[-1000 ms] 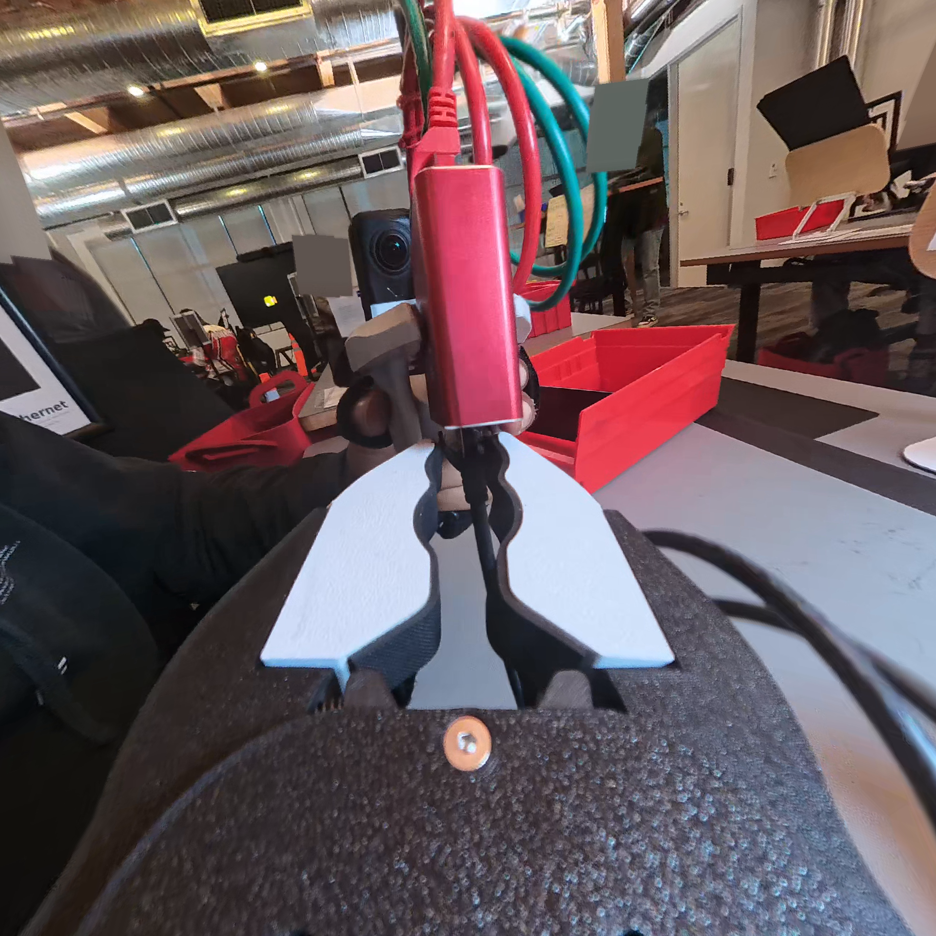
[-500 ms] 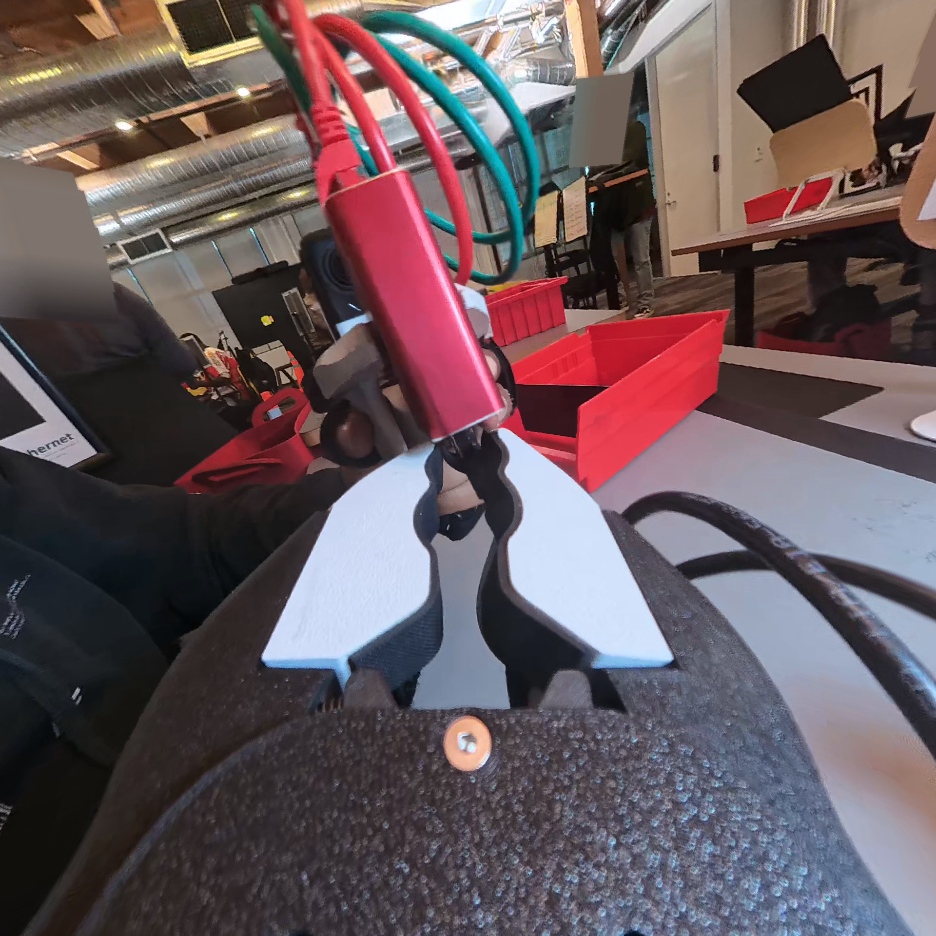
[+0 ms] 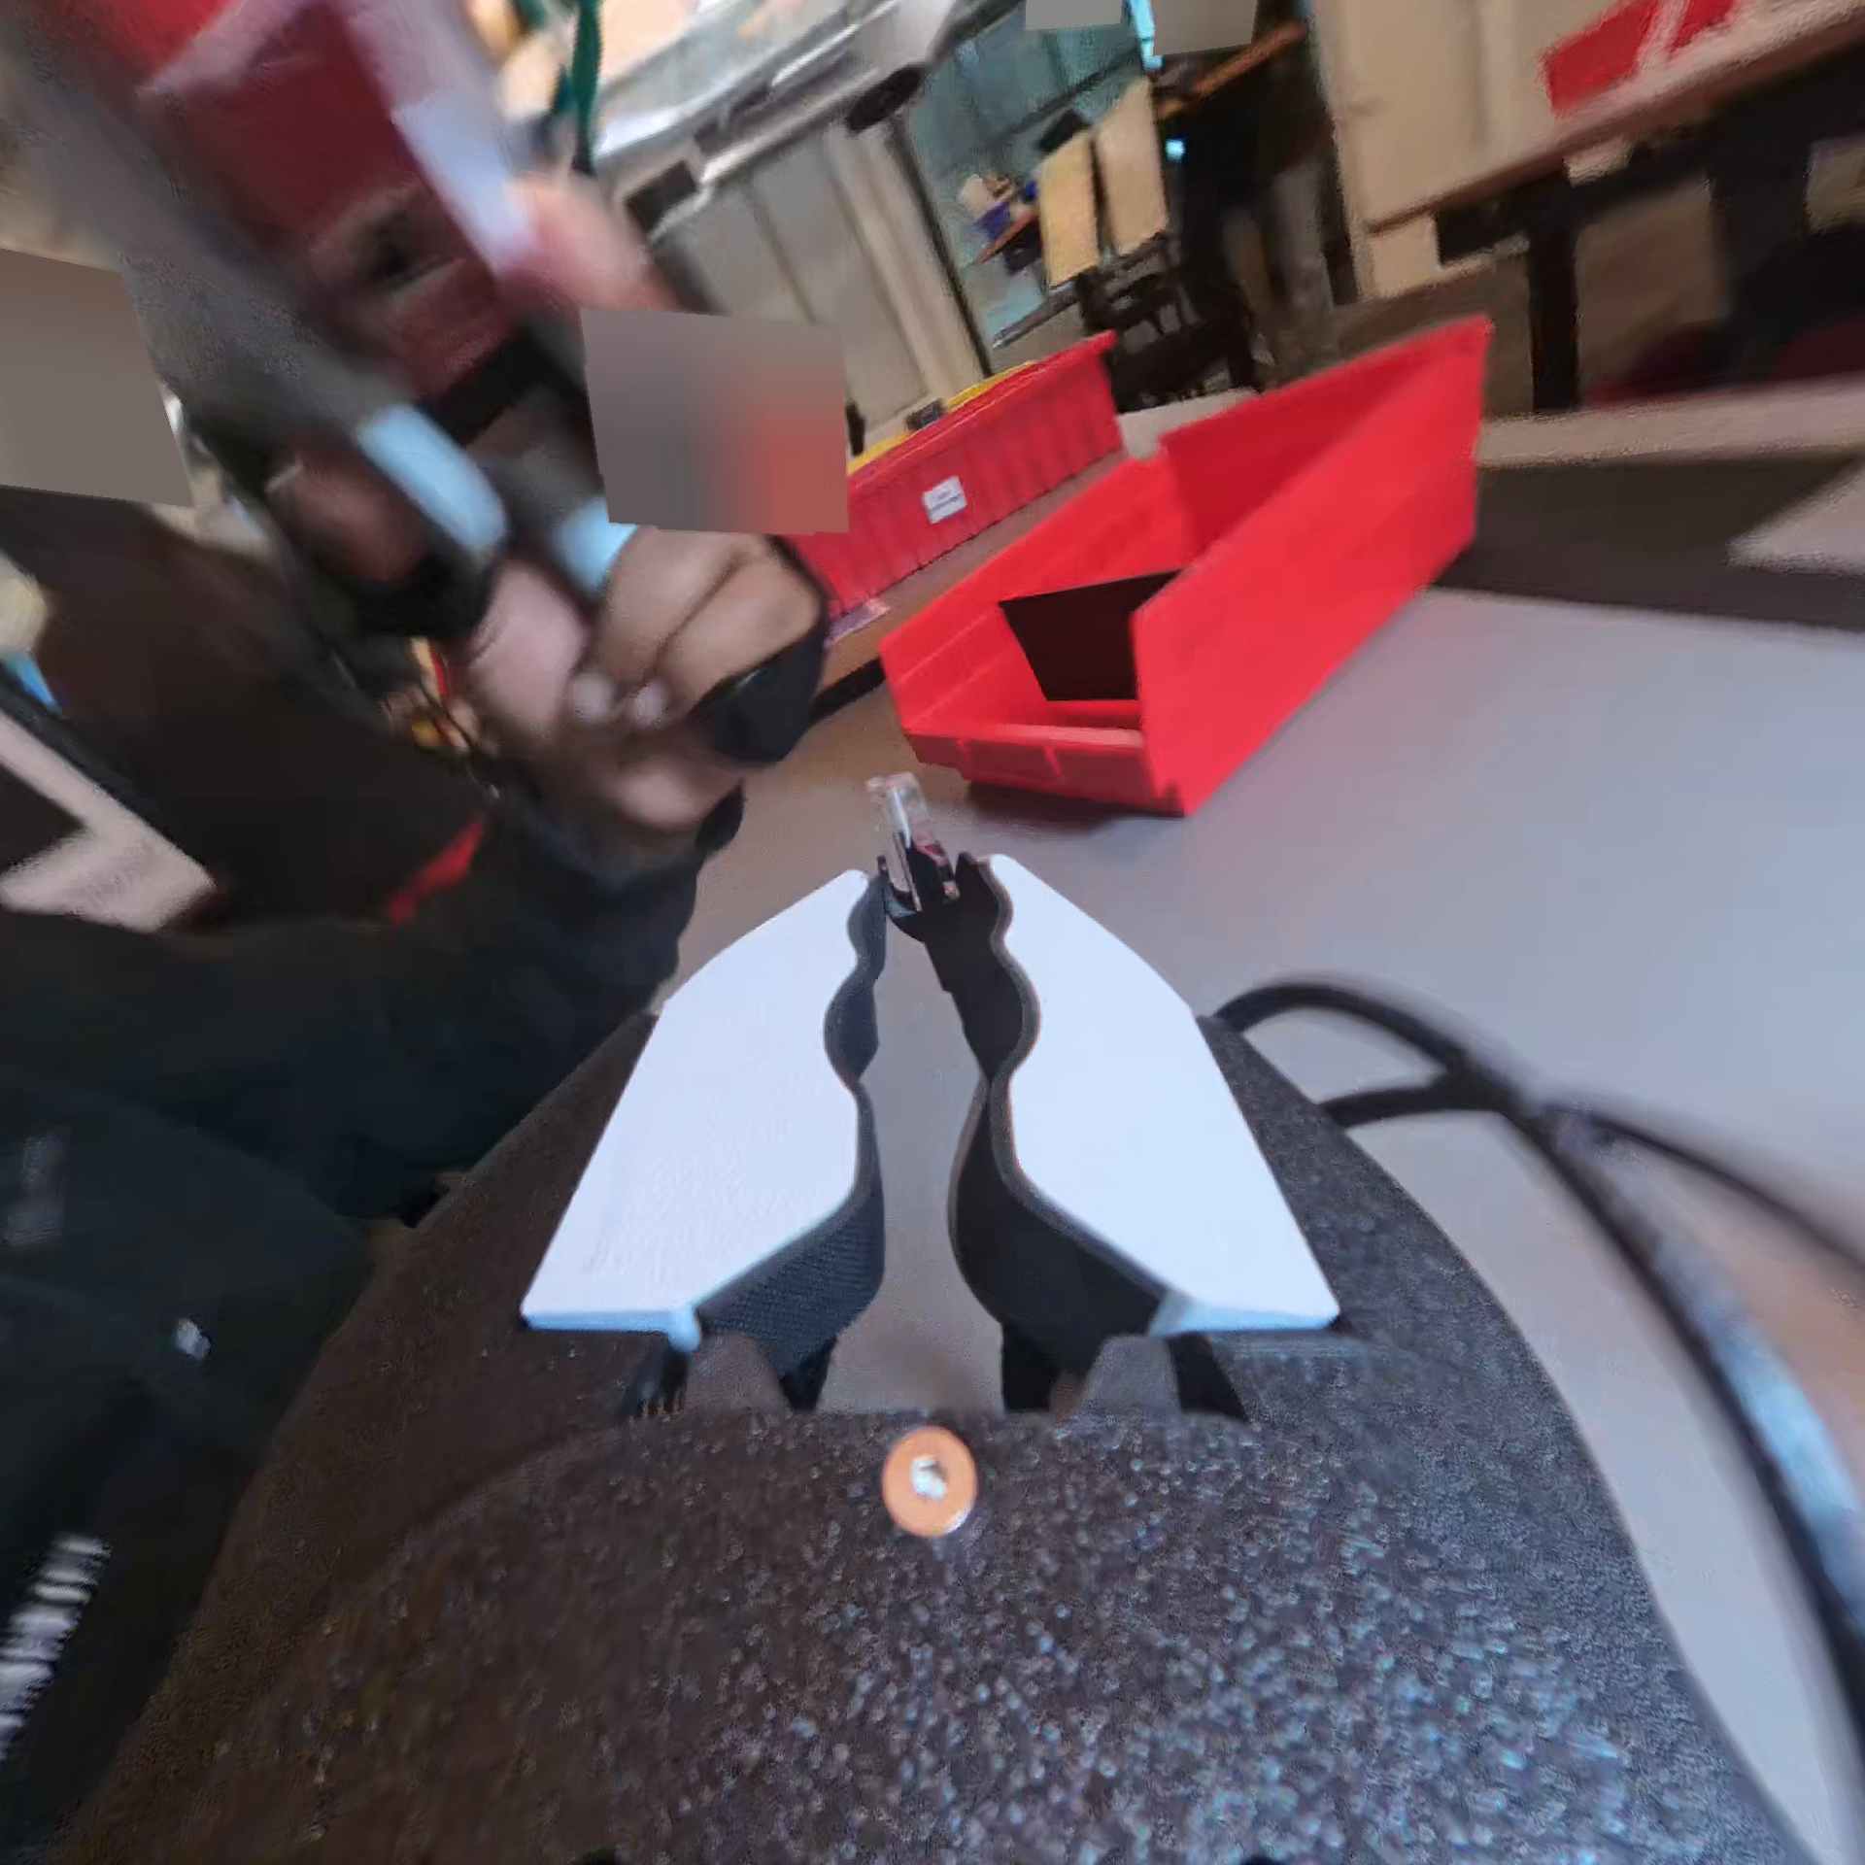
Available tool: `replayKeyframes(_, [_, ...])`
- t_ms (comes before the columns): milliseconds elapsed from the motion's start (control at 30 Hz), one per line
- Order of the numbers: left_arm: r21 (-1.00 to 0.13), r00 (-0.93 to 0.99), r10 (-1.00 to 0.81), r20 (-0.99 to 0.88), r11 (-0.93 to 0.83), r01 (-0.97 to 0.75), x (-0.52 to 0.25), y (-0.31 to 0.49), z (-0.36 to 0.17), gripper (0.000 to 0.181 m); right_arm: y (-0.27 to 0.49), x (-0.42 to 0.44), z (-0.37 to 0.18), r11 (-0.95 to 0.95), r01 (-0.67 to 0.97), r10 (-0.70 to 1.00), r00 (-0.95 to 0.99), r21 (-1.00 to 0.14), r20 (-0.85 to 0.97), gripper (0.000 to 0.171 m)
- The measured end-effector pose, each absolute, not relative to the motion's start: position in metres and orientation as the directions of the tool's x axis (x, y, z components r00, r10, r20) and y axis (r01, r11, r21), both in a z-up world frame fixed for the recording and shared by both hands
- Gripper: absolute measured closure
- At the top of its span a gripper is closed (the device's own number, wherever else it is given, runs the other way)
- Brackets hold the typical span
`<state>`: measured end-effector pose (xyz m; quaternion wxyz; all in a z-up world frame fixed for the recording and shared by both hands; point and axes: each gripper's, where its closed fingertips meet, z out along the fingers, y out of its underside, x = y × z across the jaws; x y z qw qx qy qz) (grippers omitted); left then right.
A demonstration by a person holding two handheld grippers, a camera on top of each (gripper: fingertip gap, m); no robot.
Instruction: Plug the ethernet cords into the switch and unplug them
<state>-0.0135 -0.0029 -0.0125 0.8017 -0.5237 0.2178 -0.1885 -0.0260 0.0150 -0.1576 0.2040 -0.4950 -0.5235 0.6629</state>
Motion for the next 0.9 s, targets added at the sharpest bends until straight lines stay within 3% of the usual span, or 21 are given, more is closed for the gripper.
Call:
replayKeyframes(67, [-0.951, 0.868, -0.477, -0.140, 0.309, 0.016, -0.037, -0.001, -0.017, 0.151, -0.008, -0.024, -0.129, -0.204, 0.175, 0.838, -0.477, -0.963, -0.264, 0.157])
replayKeyframes(200, [-0.981, 0.898, -0.439, -0.038, 0.189, 0.052, -0.071, -0.010, -0.045, 0.153, -0.007, -0.011, -0.096, -0.047, 0.173, 0.869, -0.479, -0.984, -0.126, 0.157])
replayKeyframes(500, [-0.984, 0.899, -0.401, 0.175, -0.068, 0.162, -0.086, -0.025, -0.141, 0.155, 0.136, 0.006, -0.051, 0.033, 0.316, 0.986, -0.165, -0.948, -0.021, 0.158])
replayKeyframes(667, [-0.982, 0.885, -0.426, 0.187, -0.102, 0.158, -0.078, -0.019, -0.155, 0.155, 0.230, -0.009, -0.077, -0.050, 0.453, 0.997, -0.022, -0.890, -0.067, 0.157])
replayKeyframes(900, [-0.984, 0.883, -0.437, 0.170, -0.126, 0.127, -0.069, -0.017, -0.167, 0.156, 0.318, -0.017, -0.158, -0.153, 0.572, 0.988, 0.094, -0.806, -0.121, 0.156])
